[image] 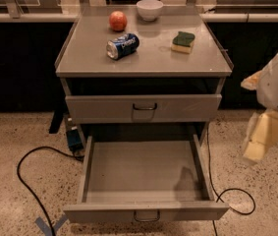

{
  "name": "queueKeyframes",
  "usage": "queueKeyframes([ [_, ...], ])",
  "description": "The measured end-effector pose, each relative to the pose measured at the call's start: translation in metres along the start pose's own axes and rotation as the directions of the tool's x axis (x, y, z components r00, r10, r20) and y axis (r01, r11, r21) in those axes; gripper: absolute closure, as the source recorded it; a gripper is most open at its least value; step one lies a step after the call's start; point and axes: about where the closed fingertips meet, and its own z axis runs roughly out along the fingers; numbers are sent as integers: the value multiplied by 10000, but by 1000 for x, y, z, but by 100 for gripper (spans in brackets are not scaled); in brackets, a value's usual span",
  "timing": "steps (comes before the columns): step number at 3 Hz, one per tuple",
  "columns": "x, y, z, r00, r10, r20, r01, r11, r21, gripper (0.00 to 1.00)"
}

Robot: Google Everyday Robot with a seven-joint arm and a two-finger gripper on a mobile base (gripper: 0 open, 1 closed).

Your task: Close middle drawer

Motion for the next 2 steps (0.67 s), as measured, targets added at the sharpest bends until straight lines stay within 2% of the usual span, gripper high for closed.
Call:
queueKeyframes([
  [1, 8, 22, 50, 9999, 15, 160, -2, 9971, -761, 0],
  [2, 16, 45, 105, 9987, 194, 469, -113, 9857, -1680, 0],
])
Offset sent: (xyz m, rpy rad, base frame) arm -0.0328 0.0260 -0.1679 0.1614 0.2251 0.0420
